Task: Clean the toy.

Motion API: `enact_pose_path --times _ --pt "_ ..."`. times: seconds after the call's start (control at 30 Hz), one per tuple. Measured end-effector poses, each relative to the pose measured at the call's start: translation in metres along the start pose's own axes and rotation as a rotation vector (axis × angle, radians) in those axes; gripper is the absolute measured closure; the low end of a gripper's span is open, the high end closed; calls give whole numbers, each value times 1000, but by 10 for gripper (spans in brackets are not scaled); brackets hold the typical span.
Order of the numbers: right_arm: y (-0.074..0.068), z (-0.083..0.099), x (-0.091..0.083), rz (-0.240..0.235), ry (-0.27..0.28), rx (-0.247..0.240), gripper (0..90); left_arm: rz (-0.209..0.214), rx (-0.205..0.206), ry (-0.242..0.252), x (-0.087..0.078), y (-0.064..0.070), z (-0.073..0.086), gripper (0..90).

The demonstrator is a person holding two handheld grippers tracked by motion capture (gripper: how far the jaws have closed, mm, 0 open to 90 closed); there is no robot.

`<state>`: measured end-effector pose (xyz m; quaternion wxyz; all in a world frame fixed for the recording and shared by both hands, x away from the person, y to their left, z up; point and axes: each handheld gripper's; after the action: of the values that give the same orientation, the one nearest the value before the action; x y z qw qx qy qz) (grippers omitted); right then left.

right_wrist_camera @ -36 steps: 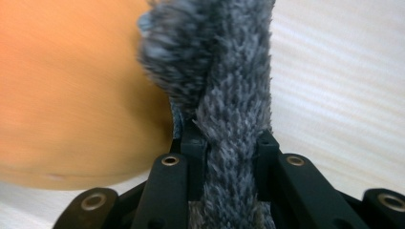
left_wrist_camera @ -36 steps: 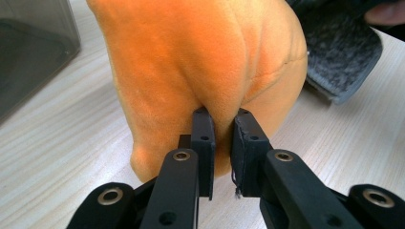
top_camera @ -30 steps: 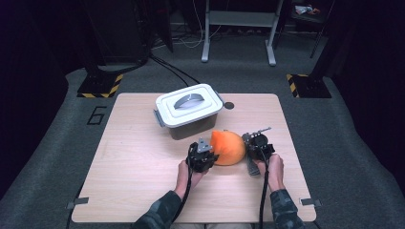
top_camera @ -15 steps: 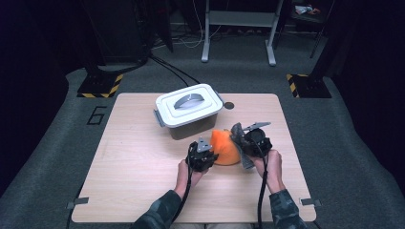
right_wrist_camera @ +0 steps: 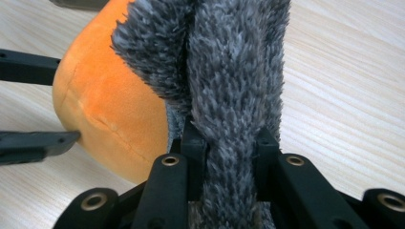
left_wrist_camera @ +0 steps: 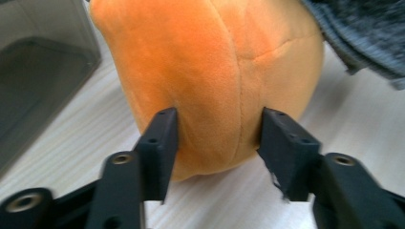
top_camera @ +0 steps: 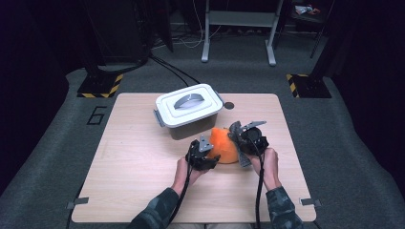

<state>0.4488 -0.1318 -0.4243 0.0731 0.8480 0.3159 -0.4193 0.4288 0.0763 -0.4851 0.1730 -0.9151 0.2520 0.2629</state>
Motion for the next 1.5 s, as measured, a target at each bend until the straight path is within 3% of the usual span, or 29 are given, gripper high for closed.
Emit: enact_pose_path --times 0.07,0.17,0.27,0.53,0.6,0.67,0.83,0.93,1.13,1.5 --pt "0 0 0 -3 5 8 737 -3 4 -5 2 1 0 594" --pt "1 1 -2 1 18 10 737 -7 -21 6 1 2 0 765" --pt "1 2 -6 5 32 19 737 5 -38 17 -1 2 -1 810" --pt "-17 -3 -26 -23 76 -20 736 49 -94 19 -9 3 -8 819" --pt "-24 -6 -29 -43 83 -47 735 50 -87 19 -12 6 -10 818" --pt "-31 -9 -27 -68 80 -66 733 65 -96 15 -14 7 -12 815" --pt "-36 -10 -7 -62 46 -74 734 60 -92 9 -11 9 -13 812" --pt "-35 -9 3 -31 41 -84 738 54 -96 2 -9 8 -10 812" --pt "-29 -10 6 -2 28 -62 741 55 -104 -2 -6 3 -5 812" --pt "-1 2 5 32 24 15 739 54 -104 -1 -3 1 0 811"
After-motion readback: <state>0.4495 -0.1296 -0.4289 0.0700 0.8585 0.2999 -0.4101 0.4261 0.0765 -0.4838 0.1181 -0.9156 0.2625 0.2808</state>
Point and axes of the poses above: each handheld gripper's, and its own axes: x roughly forward along the jaws, z roughly out of its underside, y roughly to its right, and after that the axes turned 15 degrees about -z, right-handed
